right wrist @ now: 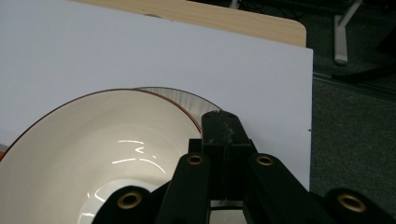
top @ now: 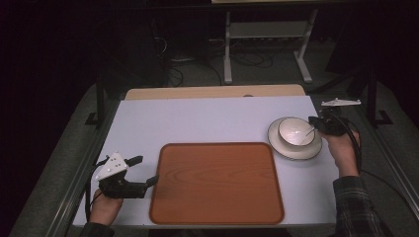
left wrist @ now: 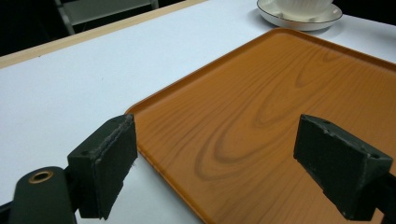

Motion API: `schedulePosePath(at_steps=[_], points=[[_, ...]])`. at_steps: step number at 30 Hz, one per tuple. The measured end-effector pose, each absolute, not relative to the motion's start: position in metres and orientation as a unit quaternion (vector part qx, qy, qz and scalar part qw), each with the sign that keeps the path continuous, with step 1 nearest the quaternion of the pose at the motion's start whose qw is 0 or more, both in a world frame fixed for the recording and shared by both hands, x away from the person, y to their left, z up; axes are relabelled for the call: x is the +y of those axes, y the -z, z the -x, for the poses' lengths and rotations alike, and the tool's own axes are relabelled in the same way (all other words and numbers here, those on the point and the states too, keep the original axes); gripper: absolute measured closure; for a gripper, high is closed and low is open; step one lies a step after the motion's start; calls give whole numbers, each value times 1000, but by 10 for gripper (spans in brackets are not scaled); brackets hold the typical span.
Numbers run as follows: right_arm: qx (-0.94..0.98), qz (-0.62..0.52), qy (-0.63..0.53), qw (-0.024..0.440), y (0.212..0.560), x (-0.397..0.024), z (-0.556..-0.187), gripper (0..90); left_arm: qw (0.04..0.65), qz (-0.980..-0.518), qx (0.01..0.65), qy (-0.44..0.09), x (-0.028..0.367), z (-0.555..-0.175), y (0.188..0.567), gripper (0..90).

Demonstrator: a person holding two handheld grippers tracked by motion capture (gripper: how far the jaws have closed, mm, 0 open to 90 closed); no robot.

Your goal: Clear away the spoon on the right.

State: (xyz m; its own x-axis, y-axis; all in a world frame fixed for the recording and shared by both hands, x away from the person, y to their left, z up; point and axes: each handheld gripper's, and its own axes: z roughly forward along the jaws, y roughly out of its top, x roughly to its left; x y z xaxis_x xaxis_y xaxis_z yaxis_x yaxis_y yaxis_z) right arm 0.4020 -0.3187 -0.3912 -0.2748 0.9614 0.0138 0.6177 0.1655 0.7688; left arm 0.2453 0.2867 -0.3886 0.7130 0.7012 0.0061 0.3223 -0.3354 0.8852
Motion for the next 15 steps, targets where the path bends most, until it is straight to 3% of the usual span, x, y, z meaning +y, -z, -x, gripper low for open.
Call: schedulePosePath(at_steps=[15], points=[[721,-552,-331,257,392,-325,-377,877,482,-789,325,-198,288,-245,388,129]])
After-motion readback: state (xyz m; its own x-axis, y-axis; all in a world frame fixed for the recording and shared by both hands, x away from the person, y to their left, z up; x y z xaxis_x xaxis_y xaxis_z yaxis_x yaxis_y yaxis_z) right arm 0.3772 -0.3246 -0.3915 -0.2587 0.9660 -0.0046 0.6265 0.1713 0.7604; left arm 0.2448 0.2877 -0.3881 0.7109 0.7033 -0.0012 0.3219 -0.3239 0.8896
